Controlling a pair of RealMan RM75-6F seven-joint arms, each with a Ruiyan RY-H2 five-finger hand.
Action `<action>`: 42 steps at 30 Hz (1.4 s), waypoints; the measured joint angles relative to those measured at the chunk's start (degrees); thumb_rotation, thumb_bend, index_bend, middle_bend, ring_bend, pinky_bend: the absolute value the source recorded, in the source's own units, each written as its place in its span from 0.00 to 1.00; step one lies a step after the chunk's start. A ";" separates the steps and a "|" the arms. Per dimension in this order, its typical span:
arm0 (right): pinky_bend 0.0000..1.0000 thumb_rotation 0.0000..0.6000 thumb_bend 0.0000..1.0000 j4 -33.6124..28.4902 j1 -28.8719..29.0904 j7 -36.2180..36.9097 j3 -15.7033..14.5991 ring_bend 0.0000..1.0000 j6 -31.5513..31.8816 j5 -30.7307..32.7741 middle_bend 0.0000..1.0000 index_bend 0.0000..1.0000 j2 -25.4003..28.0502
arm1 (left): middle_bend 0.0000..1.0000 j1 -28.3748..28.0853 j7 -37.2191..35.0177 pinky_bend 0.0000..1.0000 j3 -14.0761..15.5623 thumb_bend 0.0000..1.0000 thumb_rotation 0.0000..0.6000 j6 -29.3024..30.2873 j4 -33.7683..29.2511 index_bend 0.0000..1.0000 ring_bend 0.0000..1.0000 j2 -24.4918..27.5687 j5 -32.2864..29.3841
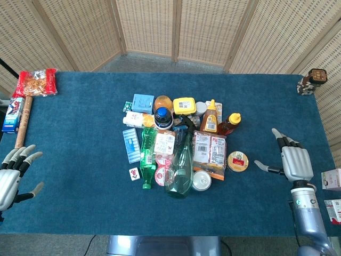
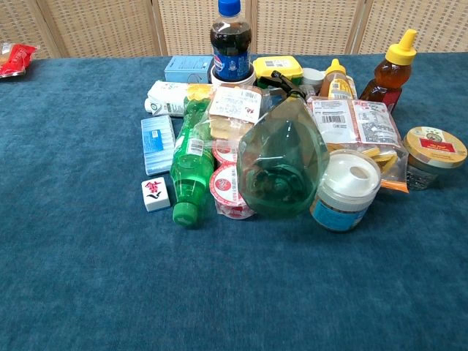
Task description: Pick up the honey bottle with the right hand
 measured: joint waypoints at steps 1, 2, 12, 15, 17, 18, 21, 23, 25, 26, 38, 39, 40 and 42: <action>0.27 0.46 0.06 0.01 0.01 0.00 0.01 0.21 -0.09 0.07 0.20 0.00 -0.06 | 0.03 -0.02 0.05 0.00 0.02 0.35 1.00 -0.04 0.02 0.18 0.00 0.00 0.04; 0.27 0.46 0.06 -0.01 0.02 0.09 0.03 0.21 -0.21 0.12 0.20 0.00 -0.08 | 0.03 -0.03 0.10 0.00 0.08 0.35 1.00 -0.10 0.03 0.18 0.00 0.01 0.07; 0.27 0.46 0.06 -0.17 0.14 5.30 0.51 0.20 -2.55 -0.19 0.20 0.00 0.57 | 0.03 0.03 0.01 0.00 0.38 0.35 1.00 -0.21 -0.10 0.17 0.00 -0.02 0.38; 0.27 0.46 0.06 0.39 0.33 6.70 1.08 0.19 -2.71 -0.56 0.20 0.00 0.53 | 0.03 -0.10 0.14 0.00 0.37 0.35 1.00 -0.27 -0.31 0.17 0.00 0.26 0.58; 0.27 0.46 0.06 1.00 0.70 7.53 1.58 0.18 -3.11 -0.53 0.20 0.00 0.30 | 0.03 -0.16 0.10 0.00 0.40 0.35 1.00 -0.26 -0.40 0.17 0.00 0.39 0.81; 0.27 0.46 0.06 1.21 0.92 7.84 1.81 0.18 -3.42 -0.42 0.20 0.00 0.18 | 0.03 -0.19 -0.02 0.00 0.48 0.35 1.00 -0.30 -0.44 0.17 0.00 0.47 1.01; 0.27 0.46 0.06 1.99 1.76 9.06 2.63 0.16 -4.65 0.16 0.19 0.00 -0.35 | 0.03 -0.17 -0.35 0.00 0.82 0.35 1.00 -0.40 -0.37 0.17 0.00 0.52 1.42; 0.26 0.46 0.06 3.00 2.47 10.44 3.32 0.14 -5.69 0.67 0.18 0.00 -0.94 | 0.03 -0.02 -0.58 0.00 1.02 0.35 1.00 -0.37 -0.17 0.17 0.00 0.44 1.50; 0.24 0.46 0.06 4.55 3.35 11.44 3.97 0.11 -6.86 1.18 0.15 0.00 -1.72 | 0.03 0.16 -0.77 0.00 1.13 0.35 1.00 -0.22 0.05 0.17 0.00 0.40 1.50; 0.22 0.46 0.06 5.29 3.80 11.70 4.21 0.08 -7.43 1.38 0.11 0.00 -2.11 | 0.03 0.28 -0.90 0.00 1.18 0.35 1.00 -0.06 0.17 0.17 0.00 0.40 1.49; 0.18 0.45 0.06 13.59 9.25 15.33 6.59 0.00 -13.98 2.88 0.00 0.00 -7.01 | 0.02 1.03 -1.44 0.00 1.44 0.35 1.00 0.93 0.60 0.17 0.00 0.70 1.61; 0.18 0.45 0.06 14.13 9.63 15.53 6.68 0.00 -14.48 2.98 0.00 0.00 -7.31 | 0.02 1.03 -1.40 0.00 1.43 0.35 1.00 0.92 0.57 0.17 0.00 0.72 1.58; 0.18 0.46 0.06 14.87 10.15 15.67 6.78 0.00 -15.05 3.11 0.00 0.00 -7.73 | 0.02 1.03 -1.35 0.00 1.43 0.35 1.00 0.91 0.55 0.17 0.00 0.74 1.56; 0.18 0.46 0.06 15.91 10.92 15.87 6.93 0.00 -15.98 3.35 0.00 0.00 -8.37 | 0.02 1.00 -1.21 0.00 1.40 0.35 1.00 0.84 0.44 0.17 0.00 0.80 1.49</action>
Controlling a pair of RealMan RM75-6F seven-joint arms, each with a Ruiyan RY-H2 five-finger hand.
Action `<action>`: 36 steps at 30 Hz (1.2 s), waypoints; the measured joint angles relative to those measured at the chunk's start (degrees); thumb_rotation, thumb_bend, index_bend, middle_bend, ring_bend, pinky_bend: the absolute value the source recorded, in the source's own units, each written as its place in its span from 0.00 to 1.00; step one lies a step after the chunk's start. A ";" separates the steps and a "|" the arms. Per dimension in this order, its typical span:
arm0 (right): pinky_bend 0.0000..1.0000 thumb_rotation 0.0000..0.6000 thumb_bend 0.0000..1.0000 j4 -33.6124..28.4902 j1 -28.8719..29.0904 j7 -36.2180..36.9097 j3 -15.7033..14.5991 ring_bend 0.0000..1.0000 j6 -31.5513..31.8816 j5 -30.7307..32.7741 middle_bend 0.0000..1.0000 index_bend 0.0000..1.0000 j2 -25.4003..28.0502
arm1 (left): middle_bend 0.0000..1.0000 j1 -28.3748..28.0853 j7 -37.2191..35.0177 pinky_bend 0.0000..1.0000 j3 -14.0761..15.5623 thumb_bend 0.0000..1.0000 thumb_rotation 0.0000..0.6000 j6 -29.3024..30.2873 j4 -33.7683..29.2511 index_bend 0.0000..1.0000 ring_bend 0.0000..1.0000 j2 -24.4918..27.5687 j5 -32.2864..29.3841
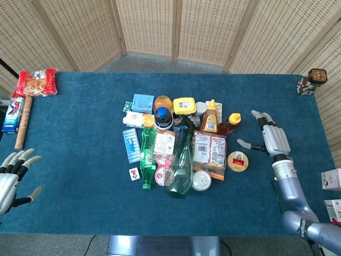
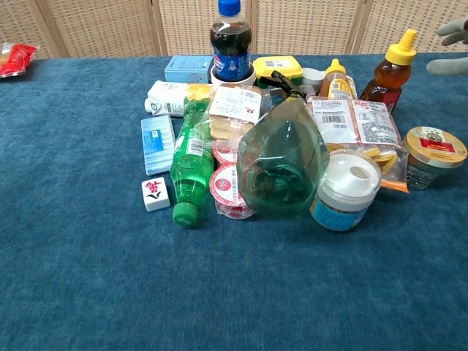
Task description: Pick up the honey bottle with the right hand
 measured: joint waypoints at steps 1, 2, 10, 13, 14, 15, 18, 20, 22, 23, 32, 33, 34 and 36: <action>0.18 0.46 0.06 0.62 0.48 0.10 0.09 0.00 -0.63 0.21 0.00 0.00 -0.36 | 0.02 -0.01 0.07 0.00 -0.02 0.35 1.00 -0.03 -0.04 0.17 0.00 0.03 -0.05; 0.18 0.45 0.06 1.03 0.82 0.15 0.17 0.00 -1.13 0.38 0.00 0.00 -0.55 | 0.02 -0.03 0.11 0.00 -0.05 0.35 1.00 -0.06 -0.09 0.17 0.00 0.05 -0.10; 0.18 0.45 0.06 3.88 3.81 0.39 0.51 0.00 -5.76 2.46 0.00 0.00 -1.93 | 0.02 -0.12 0.54 0.00 -0.20 0.35 1.00 -0.22 -0.43 0.17 0.00 0.30 -0.34; 0.18 0.45 0.06 5.08 4.69 0.20 0.52 0.00 -7.20 3.32 0.00 0.00 -2.49 | 0.02 -0.05 0.57 0.00 -0.27 0.35 1.00 -0.02 -0.49 0.17 0.00 0.42 -0.39; 0.18 0.45 0.06 5.45 4.97 0.15 0.54 0.00 -7.59 3.60 0.00 0.00 -2.67 | 0.02 0.01 0.56 0.00 -0.27 0.35 1.00 0.06 -0.50 0.17 0.00 0.47 -0.40; 0.18 0.45 0.06 5.83 5.23 0.11 0.56 0.00 -7.94 3.87 0.00 0.00 -2.84 | 0.02 0.10 0.56 0.00 -0.25 0.35 1.00 0.14 -0.49 0.17 0.00 0.54 -0.43; 0.18 0.46 0.06 7.05 6.05 0.05 0.64 0.00 -9.03 4.62 0.00 0.00 -3.38 | 0.02 0.30 0.50 0.00 -0.22 0.35 1.00 0.34 -0.46 0.17 0.00 0.64 -0.54; 0.18 0.46 0.06 7.86 6.67 0.00 0.69 0.00 -9.82 4.98 0.00 0.00 -3.69 | 0.02 0.40 0.46 0.00 -0.21 0.35 1.00 0.47 -0.44 0.17 0.00 0.71 -0.56; 0.18 0.46 0.06 8.57 7.35 -0.04 0.76 0.00 -10.59 5.32 0.00 0.00 -4.02 | 0.02 0.56 0.41 0.00 -0.20 0.35 1.00 0.74 -0.44 0.17 0.00 0.79 -0.55; 0.18 0.46 0.06 8.84 7.64 -0.08 0.79 0.00 -10.89 5.45 0.00 0.00 -4.17 | 0.02 0.69 0.35 0.00 -0.19 0.35 1.00 0.94 -0.44 0.17 0.00 0.83 -0.54; 0.18 0.45 0.06 11.78 10.40 -0.75 0.76 0.00 -14.09 7.02 0.00 0.00 -6.16 | 0.02 1.65 -0.25 0.00 -0.06 0.35 1.00 2.06 -0.09 0.17 0.00 1.30 -0.71; 0.18 0.45 0.06 12.12 10.70 -0.83 0.74 0.00 -14.44 7.21 0.00 0.00 -6.41 | 0.02 1.75 -0.32 0.00 -0.04 0.35 1.00 2.13 0.00 0.17 0.00 1.34 -0.75; 0.19 0.45 0.06 12.57 11.07 -0.94 0.71 0.01 -14.86 7.45 0.00 0.00 -6.75 | 0.02 1.84 -0.38 0.00 -0.03 0.35 1.00 2.18 0.05 0.17 0.00 1.38 -0.82; 0.22 0.45 0.06 13.21 11.61 -1.05 0.73 0.07 -15.20 7.72 0.01 0.00 -7.24 | 0.02 1.99 -0.52 0.00 -0.01 0.34 1.00 2.28 0.15 0.17 0.00 1.45 -0.93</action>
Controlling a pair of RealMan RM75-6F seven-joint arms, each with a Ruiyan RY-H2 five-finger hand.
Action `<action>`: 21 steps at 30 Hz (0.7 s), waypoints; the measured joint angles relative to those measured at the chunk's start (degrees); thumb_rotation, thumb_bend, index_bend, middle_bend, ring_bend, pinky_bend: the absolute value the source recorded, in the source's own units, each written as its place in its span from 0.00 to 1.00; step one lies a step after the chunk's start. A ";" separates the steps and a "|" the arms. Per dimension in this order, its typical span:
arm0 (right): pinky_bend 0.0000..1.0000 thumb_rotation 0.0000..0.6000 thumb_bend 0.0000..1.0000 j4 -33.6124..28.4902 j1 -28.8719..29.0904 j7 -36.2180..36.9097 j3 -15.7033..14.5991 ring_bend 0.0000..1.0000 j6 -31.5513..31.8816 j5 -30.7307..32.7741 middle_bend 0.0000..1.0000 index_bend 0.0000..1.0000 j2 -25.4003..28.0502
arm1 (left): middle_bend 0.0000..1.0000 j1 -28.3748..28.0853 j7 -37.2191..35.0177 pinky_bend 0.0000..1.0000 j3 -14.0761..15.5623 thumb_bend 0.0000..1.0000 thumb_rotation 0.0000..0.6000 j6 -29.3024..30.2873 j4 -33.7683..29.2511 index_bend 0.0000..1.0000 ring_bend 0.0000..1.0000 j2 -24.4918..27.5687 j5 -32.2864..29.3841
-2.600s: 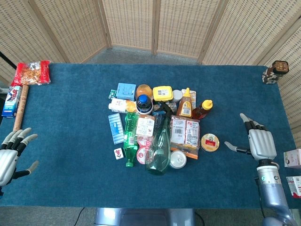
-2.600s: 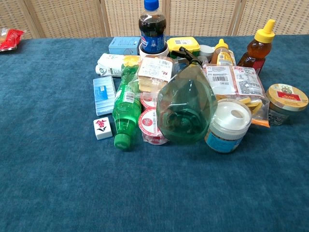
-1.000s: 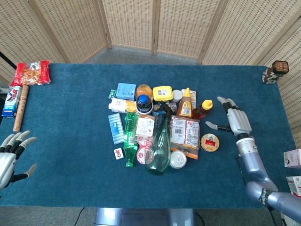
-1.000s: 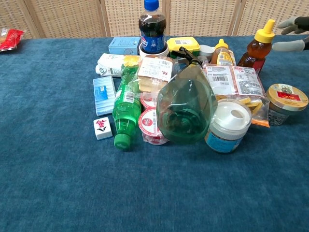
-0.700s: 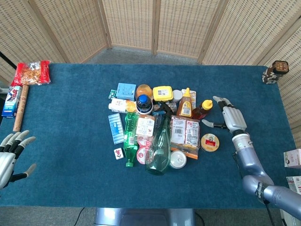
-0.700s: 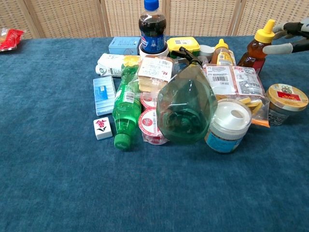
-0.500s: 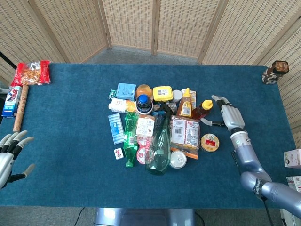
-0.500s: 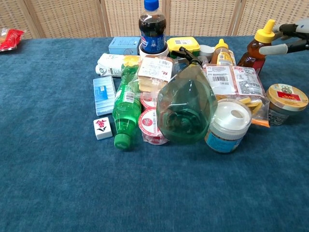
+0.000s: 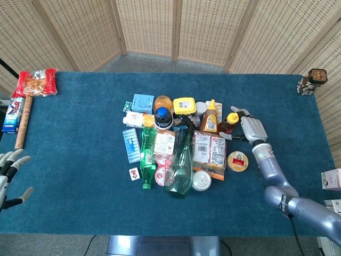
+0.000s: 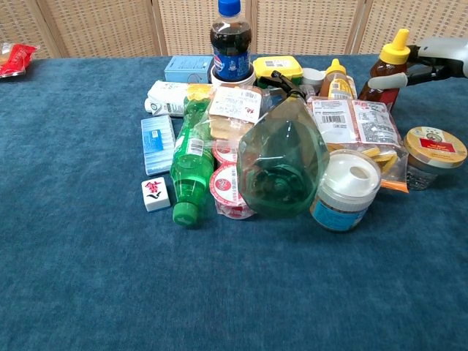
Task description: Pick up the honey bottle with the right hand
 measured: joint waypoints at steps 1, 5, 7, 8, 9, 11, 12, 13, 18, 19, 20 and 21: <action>0.25 0.46 0.06 0.46 0.24 -0.05 0.04 0.11 -0.08 0.15 0.04 0.00 -0.32 | 0.02 0.09 -0.08 0.00 0.01 0.35 1.00 0.07 0.04 0.17 0.00 0.01 -0.03; 0.40 0.59 0.06 1.80 0.83 0.22 0.49 0.45 -0.38 1.29 0.34 0.00 -1.31 | 0.02 0.41 -0.33 0.00 0.06 0.35 1.00 0.30 0.30 0.17 0.00 -0.05 -0.17; 0.50 0.72 0.06 2.18 0.91 1.23 0.96 0.65 -0.33 1.51 0.51 0.02 -1.67 | 0.02 0.54 -0.39 0.00 0.06 0.35 1.00 0.37 0.41 0.17 0.00 -0.08 -0.25; 0.57 0.78 0.06 2.44 0.90 1.64 1.09 0.75 -0.02 1.41 0.60 0.07 -1.86 | 0.01 0.60 -0.48 0.00 0.03 0.35 1.00 0.46 0.45 0.17 0.00 -0.10 -0.30; 0.64 0.84 0.06 2.75 0.87 1.87 1.19 0.86 0.48 1.20 0.69 0.14 -2.08 | 0.01 0.65 -0.55 0.00 -0.01 0.35 1.00 0.54 0.49 0.17 0.00 -0.11 -0.34; 0.71 0.89 0.06 3.61 0.69 2.36 1.44 0.97 2.12 0.47 0.79 0.24 -2.69 | 0.01 0.74 -0.62 0.00 -0.10 0.35 1.00 0.66 0.62 0.17 0.00 -0.13 -0.41; 0.74 0.91 0.06 3.95 0.57 2.83 1.55 0.99 2.78 0.14 0.82 0.27 -2.91 | 0.01 0.74 -0.62 0.00 -0.11 0.35 1.00 0.65 0.65 0.17 0.00 -0.13 -0.41; 0.76 0.94 0.06 4.37 0.38 3.61 1.70 1.00 3.38 -0.31 0.85 0.30 -3.12 | 0.01 0.75 -0.62 0.00 -0.12 0.35 1.00 0.62 0.68 0.17 0.00 -0.13 -0.42; 0.80 1.00 0.06 5.33 -0.99 6.54 2.19 1.00 5.88 -1.96 0.90 0.34 -3.38 | 0.01 0.64 -0.69 0.00 -0.19 0.35 1.00 0.26 0.83 0.17 0.00 -0.37 -0.48; 0.80 1.00 0.06 5.31 -1.45 7.16 2.26 1.00 6.49 -2.35 0.90 0.34 -3.30 | 0.01 0.59 -0.68 0.00 -0.20 0.35 1.00 0.15 0.87 0.17 0.00 -0.42 -0.48; 0.80 1.00 0.06 5.24 -1.72 7.53 2.31 1.00 6.93 -2.60 0.90 0.34 -3.21 | 0.01 0.52 -0.65 0.00 -0.22 0.35 1.00 0.04 0.90 0.17 0.00 -0.47 -0.48; 0.80 1.00 0.06 5.15 -1.97 7.77 2.35 1.00 7.40 -2.86 0.90 0.34 -3.10 | 0.01 0.43 -0.59 0.00 -0.25 0.35 1.00 -0.09 0.93 0.17 0.00 -0.55 -0.45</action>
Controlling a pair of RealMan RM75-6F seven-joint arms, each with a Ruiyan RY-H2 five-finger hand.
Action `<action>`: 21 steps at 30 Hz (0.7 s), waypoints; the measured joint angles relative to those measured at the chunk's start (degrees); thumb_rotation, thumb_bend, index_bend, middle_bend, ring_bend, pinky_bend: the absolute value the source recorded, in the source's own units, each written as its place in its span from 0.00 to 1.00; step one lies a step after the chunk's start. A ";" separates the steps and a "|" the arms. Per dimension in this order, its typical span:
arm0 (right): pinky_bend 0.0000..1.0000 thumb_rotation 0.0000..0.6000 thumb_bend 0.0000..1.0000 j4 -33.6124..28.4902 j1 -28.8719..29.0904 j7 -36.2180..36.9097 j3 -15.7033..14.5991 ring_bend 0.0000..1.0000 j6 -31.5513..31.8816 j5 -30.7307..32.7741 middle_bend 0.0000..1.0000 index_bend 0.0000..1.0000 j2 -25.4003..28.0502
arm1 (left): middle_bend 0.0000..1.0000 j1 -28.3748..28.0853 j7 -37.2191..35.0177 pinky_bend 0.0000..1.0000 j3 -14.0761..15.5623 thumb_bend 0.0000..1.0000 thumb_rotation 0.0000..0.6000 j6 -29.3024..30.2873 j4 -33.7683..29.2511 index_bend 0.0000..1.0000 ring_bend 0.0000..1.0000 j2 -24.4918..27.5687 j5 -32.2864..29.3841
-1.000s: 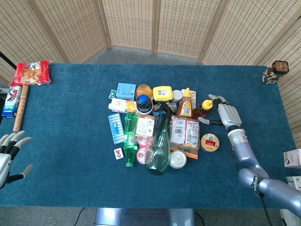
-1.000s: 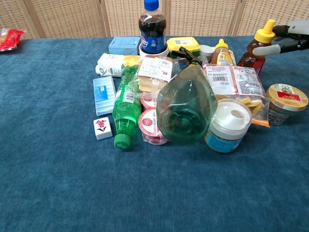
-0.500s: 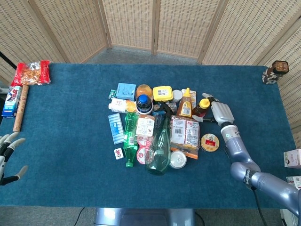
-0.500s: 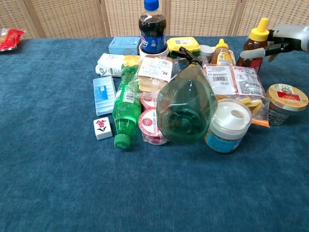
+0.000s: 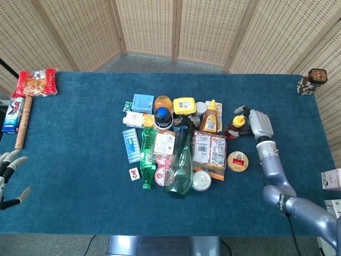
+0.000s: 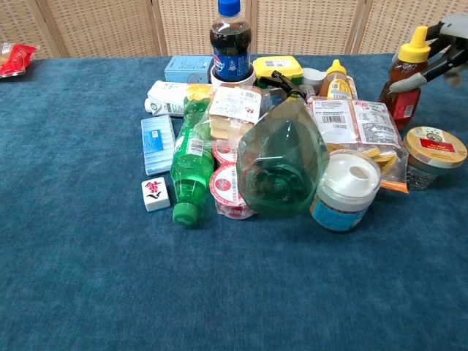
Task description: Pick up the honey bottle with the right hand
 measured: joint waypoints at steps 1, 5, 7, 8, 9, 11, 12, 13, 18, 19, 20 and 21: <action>0.80 1.00 0.06 -0.22 -0.34 0.27 0.05 1.00 0.69 -0.37 0.90 0.34 0.20 | 0.01 -0.06 0.04 0.00 -0.02 0.35 1.00 -0.08 0.00 0.17 0.00 -0.04 0.03; 0.80 1.00 0.06 -2.06 -1.57 1.24 0.43 1.00 3.14 -1.39 0.90 0.34 1.49 | 0.01 -0.26 0.16 0.00 -0.09 0.35 1.00 -0.33 -0.07 0.17 0.00 -0.20 0.21; 0.80 1.00 0.06 -3.68 -2.18 1.82 0.84 1.00 4.03 -1.74 0.90 0.34 2.57 | 0.01 -0.36 0.23 0.00 -0.09 0.35 1.00 -0.44 -0.13 0.17 0.00 -0.25 0.35; 0.80 1.00 0.06 -4.48 -2.44 2.05 1.04 1.00 4.44 -1.90 0.90 0.34 3.11 | 0.01 -0.41 0.27 0.00 -0.10 0.35 1.00 -0.49 -0.15 0.17 0.00 -0.29 0.42; 0.80 1.00 0.06 -5.33 -2.70 2.25 1.26 1.00 4.91 -2.05 0.90 0.34 3.67 | 0.01 -0.47 0.30 0.00 -0.11 0.35 1.00 -0.55 -0.15 0.17 0.00 -0.34 0.45; 0.80 1.00 0.06 -7.50 -3.27 2.64 1.87 1.00 6.16 -2.40 0.90 0.34 5.00 | 0.01 -0.60 0.32 0.00 -0.15 0.35 1.00 -0.76 -0.12 0.17 0.00 -0.47 0.46; 0.80 1.00 0.06 -8.49 -3.50 2.76 2.14 1.00 6.70 -2.54 0.90 0.34 5.57 | 0.01 -0.67 0.31 0.00 -0.16 0.35 1.00 -0.87 -0.09 0.17 0.00 -0.55 0.47; 0.80 1.00 0.06 -9.85 -3.79 2.88 2.49 1.00 7.41 -2.72 0.90 0.34 6.34 | 0.01 -0.73 0.30 0.00 -0.15 0.35 1.00 -0.98 -0.05 0.17 0.00 -0.64 0.51; 0.80 1.00 0.06 -15.72 -4.83 2.74 3.87 1.00 10.12 -3.35 0.90 0.33 9.46 | 0.01 -1.07 0.28 0.00 -0.14 0.35 1.00 -1.36 0.19 0.17 0.00 -1.09 0.84; 0.80 1.00 0.06 -17.18 -5.07 2.45 4.14 1.00 10.81 -3.46 0.90 0.33 10.22 | 0.01 -1.12 0.24 0.00 -0.16 0.35 1.00 -1.37 0.21 0.17 0.00 -1.13 0.89; 0.80 1.00 0.06 -18.21 -5.24 2.16 4.31 1.00 11.32 -3.53 0.90 0.33 10.75 | 0.01 -1.17 0.20 0.00 -0.18 0.35 1.00 -1.38 0.27 0.17 0.00 -1.17 0.96; 0.80 1.00 0.06 -19.18 -5.41 1.84 4.47 1.00 11.80 -3.59 0.90 0.33 11.25 | 0.01 -1.19 0.18 0.00 -0.19 0.35 1.00 -1.38 0.30 0.17 0.00 -1.19 0.99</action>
